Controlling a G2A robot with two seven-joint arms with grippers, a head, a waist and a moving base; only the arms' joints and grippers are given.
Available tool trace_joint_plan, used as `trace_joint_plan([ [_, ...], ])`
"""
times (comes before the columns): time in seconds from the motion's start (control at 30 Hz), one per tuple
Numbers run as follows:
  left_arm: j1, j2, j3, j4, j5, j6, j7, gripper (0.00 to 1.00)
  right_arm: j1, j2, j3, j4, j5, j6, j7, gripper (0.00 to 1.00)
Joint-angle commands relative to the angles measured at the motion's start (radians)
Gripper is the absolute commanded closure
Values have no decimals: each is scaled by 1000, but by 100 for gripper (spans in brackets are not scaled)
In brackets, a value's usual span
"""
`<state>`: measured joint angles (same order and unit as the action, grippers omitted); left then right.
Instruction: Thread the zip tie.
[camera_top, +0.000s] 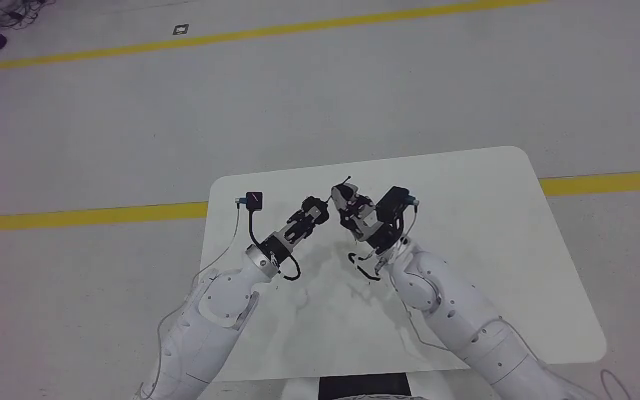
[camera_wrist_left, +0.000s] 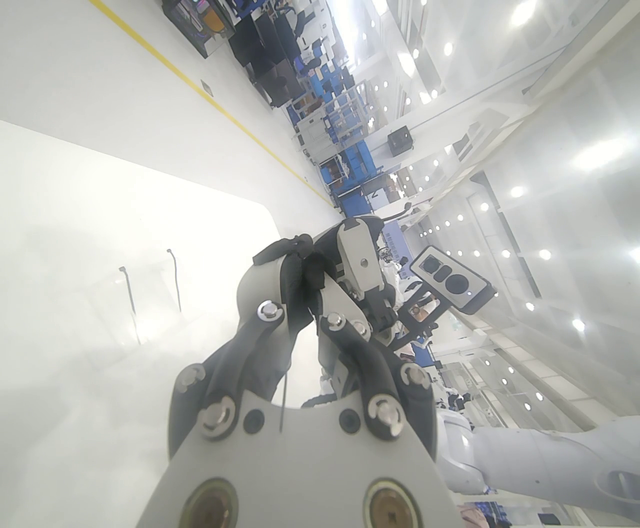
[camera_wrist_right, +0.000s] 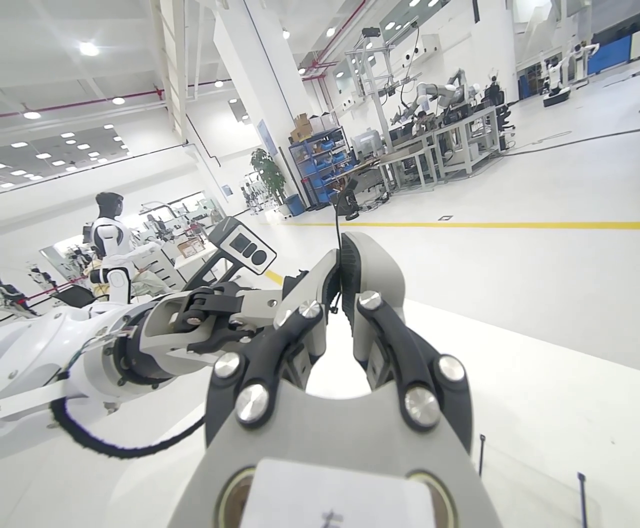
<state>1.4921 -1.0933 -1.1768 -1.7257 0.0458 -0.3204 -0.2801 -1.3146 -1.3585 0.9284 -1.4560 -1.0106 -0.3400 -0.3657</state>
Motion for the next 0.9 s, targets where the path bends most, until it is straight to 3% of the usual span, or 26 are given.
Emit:
trace_joint_plan([
  [0.0,0,0,0,0,0,0,0,100,3,-1,-3,2,1,0,0,100],
  [0.87,0,0,0,0,0,0,0,100,6,-3,-6,22,67,0,8,100],
])
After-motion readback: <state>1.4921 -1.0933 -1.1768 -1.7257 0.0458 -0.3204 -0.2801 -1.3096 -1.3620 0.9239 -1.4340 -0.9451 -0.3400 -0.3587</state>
